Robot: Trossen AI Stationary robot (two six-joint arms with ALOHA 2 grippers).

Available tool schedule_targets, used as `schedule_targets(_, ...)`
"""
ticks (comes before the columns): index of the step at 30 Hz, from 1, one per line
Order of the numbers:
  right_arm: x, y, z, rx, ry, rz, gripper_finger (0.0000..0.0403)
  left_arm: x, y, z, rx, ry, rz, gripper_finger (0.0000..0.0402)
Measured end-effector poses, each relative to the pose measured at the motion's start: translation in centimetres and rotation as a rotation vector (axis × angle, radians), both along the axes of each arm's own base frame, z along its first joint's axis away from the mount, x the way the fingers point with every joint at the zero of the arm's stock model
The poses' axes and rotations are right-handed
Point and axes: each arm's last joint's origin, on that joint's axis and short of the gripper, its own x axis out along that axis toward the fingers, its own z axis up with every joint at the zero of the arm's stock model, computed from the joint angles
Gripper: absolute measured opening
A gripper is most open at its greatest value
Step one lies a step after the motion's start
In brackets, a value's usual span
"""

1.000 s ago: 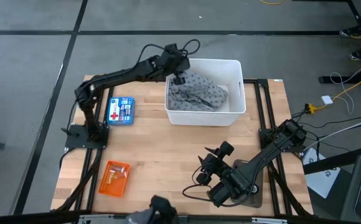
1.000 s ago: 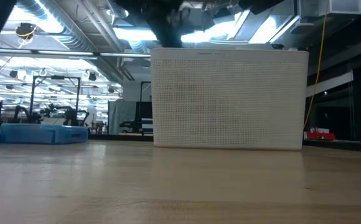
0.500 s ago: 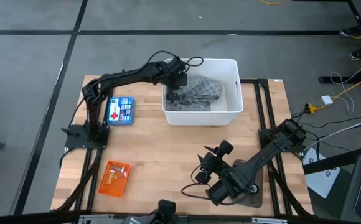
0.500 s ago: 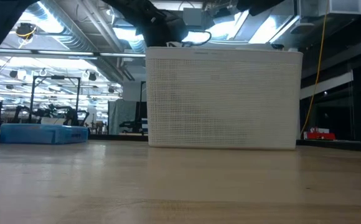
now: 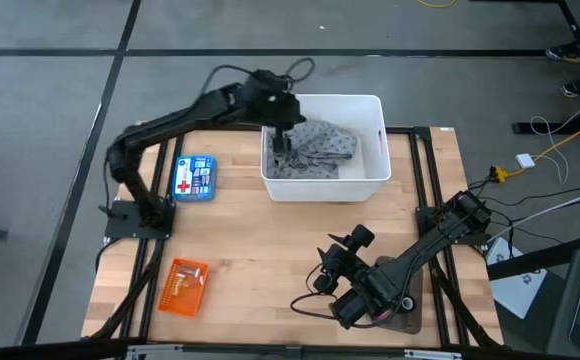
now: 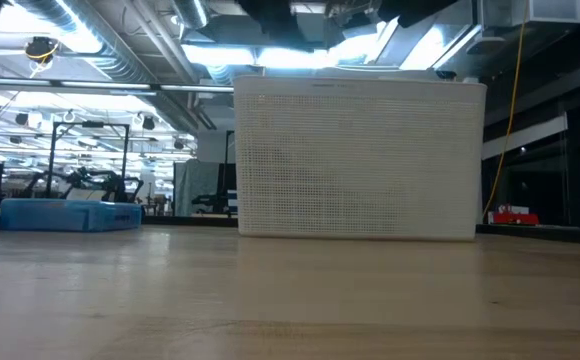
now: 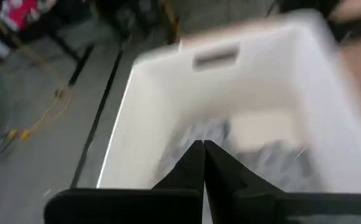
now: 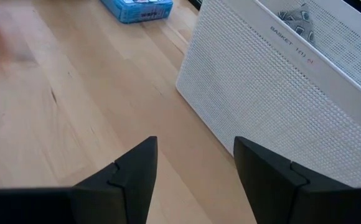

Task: Pick & Place Medicine items
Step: Return to Home Position

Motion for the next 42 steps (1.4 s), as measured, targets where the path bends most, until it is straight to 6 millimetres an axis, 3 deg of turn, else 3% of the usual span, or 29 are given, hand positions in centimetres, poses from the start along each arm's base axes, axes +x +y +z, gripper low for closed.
schedule_targets(7,0.0,0.0,0.0,-0.039,0.022,0.026,0.0212,-5.1,-6.6,5.9,-0.229,-0.253,-0.251,0.0006)
schedule_targets(12,0.0,0.1,0.0,-0.044,0.034,0.04,0.0212,-8.5,-11.3,6.9,-0.285,-0.298,-0.385,0.0006)
schedule_targets(18,0.1,0.2,0.0,-0.075,0.112,0.102,0.0212,-12.1,-14.3,7.7,-0.414,-0.358,-0.457,0.0006)
schedule_targets(22,0.1,0.3,-0.2,-0.048,0.165,0.131,0.0212,-13.3,-15.4,7.4,-0.472,-0.336,-0.487,0.0006)
schedule_targets(27,0.7,1.0,0.0,0.083,0.124,0.163,0.0212,-13.0,-16.9,6.0,-0.679,-0.273,-0.489,0.0006)
schedule_targets(33,1.0,4.5,3.9,0.111,-0.091,0.482,0.0212,-11.7,-18.8,3.6,-0.614,-0.184,-0.753,0.0006)
schedule_targets(37,-1.1,6.8,6.9,0.048,-0.187,0.676,0.0212,-12.0,-19.9,1.8,-0.548,-0.247,-0.852,0.0004)
schedule_targets(42,-6.1,9.2,9.1,-0.021,-0.291,0.68,0.0212,-14.7,-19.6,-0.8,-0.541,-0.331,-0.875,0.0006)
